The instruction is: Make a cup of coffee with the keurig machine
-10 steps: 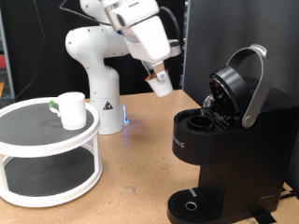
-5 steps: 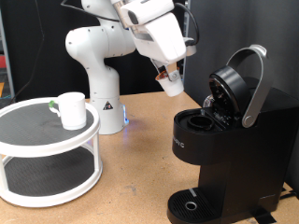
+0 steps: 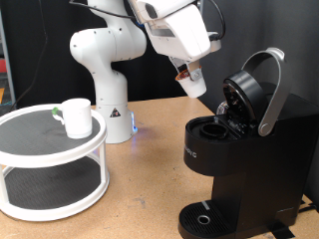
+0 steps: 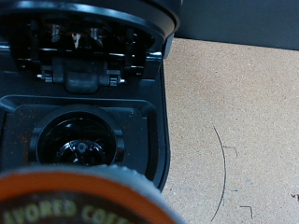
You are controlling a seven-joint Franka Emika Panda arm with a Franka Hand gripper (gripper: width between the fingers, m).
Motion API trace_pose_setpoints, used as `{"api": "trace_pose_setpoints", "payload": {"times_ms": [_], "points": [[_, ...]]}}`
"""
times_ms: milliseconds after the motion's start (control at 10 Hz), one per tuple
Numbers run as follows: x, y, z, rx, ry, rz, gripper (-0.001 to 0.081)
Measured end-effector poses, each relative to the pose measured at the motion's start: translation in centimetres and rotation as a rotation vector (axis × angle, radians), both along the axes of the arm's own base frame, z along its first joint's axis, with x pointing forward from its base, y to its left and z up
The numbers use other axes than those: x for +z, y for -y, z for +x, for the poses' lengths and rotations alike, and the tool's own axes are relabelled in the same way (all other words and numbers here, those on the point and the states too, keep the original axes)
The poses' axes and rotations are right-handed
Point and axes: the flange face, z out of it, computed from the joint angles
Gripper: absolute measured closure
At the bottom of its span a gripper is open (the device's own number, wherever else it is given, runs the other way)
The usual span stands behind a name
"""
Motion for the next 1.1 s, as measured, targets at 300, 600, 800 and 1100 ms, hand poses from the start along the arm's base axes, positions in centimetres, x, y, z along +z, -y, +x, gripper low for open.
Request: {"api": "trace_pose_setpoints", "payload": {"times_ms": [300, 600, 800, 1100], "points": [[-0.7, -0.3, -0.2, 0.011, -0.005, -0.005, 0.0368], [-2.3, -2.6, -0.5, 0.039, -0.002, -0.027, 0.0368], [-3.1, -4.0, -0.8, 0.056, 0.006, -0.038, 0.0368], [-4.4, -5.3, -1.2, 0.071, 0.004, -0.055, 0.0368]]}}
